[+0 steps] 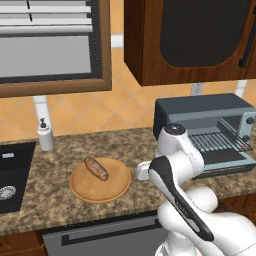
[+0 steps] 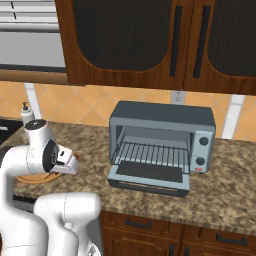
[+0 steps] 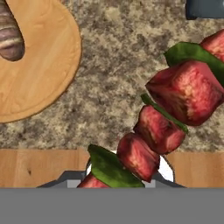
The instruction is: Pick up the kebab skewer and baguette bread, and place them inside the toaster oven. Close the toaster oven door and start by setting the timer.
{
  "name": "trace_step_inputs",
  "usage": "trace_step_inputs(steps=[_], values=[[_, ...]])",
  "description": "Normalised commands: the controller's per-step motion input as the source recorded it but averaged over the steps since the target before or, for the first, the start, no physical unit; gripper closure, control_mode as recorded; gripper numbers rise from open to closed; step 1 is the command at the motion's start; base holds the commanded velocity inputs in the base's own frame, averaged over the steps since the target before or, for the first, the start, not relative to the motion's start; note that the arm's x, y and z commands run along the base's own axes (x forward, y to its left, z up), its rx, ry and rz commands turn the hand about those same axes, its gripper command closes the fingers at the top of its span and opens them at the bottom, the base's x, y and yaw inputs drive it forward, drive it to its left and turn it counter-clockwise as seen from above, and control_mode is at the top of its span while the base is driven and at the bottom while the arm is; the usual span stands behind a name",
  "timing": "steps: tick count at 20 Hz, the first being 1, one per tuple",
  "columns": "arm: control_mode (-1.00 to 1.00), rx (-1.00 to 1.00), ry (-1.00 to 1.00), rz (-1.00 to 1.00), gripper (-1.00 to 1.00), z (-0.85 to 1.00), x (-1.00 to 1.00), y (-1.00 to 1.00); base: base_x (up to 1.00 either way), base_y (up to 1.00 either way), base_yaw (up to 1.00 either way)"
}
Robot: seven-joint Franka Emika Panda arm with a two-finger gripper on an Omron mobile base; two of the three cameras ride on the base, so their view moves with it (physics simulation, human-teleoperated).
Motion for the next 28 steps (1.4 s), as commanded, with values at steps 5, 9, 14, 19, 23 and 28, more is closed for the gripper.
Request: trace_step_inputs(steps=[5,9,14,19,23,28], values=[[-1.00,0.01,-0.02,0.30,1.00,0.61,-0.01,-1.00,0.00,0.00,0.00],[-1.00,0.00,0.00,0.31,1.00,0.53,0.00,-0.99,0.00,0.00,0.00],[-1.00,0.00,0.00,0.27,1.00,0.01,0.23,-0.89,0.00,0.00,0.00],[-1.00,0.00,0.00,0.13,1.00,0.02,0.62,-0.47,0.00,0.00,0.00],[-1.00,0.00,0.05,0.02,1.00,0.01,0.42,-0.05,0.00,0.00,0.00],[-1.00,0.00,0.07,0.00,1.00,-0.02,0.20,-0.02,0.00,0.00,0.00]])
